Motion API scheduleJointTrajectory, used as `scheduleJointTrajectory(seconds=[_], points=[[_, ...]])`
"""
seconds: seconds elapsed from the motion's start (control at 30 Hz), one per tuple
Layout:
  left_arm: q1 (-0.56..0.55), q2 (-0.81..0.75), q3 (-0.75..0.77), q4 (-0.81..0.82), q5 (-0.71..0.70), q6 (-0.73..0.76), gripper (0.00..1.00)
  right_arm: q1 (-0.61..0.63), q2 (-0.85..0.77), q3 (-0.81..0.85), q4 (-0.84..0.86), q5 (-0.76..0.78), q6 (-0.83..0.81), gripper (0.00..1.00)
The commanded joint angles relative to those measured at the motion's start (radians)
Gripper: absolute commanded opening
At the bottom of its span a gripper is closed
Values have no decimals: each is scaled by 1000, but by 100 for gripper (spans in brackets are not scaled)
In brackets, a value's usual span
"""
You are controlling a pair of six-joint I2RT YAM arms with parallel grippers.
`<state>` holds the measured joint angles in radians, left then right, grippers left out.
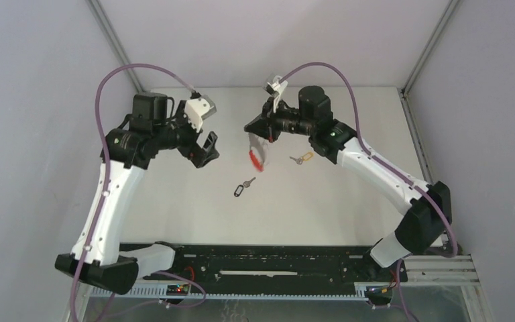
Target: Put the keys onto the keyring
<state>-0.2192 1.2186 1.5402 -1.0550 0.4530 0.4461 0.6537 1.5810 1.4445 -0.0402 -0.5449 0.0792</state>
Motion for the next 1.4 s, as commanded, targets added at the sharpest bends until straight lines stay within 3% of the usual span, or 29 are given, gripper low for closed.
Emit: scheduleJointTrajectory(seconds=[0.0, 0.27, 0.5, 0.67, 0.8, 1.03, 1.37], points=[[-108, -90, 32, -78, 75, 47, 100, 69, -100, -47, -7, -54, -44, 0], [-154, -300, -121, -34, 317, 19, 98, 184, -263, -147, 30, -149, 25, 0], [-157, -398, -165, 25, 426, -110, 86, 257, -394, -320, 315, -186, 216, 0], [-165, -418, -216, 145, 449, -232, 64, 319, -429, -410, 489, -150, 309, 0], [-185, -428, -261, 222, 503, -308, 56, 360, -431, -428, 554, -66, 344, 0], [-210, -457, -315, 291, 547, -369, 56, 398, -441, -457, 638, 63, 357, 0], [-213, -440, -324, 367, 564, -383, 56, 402, -431, -457, 600, 160, 298, 0]])
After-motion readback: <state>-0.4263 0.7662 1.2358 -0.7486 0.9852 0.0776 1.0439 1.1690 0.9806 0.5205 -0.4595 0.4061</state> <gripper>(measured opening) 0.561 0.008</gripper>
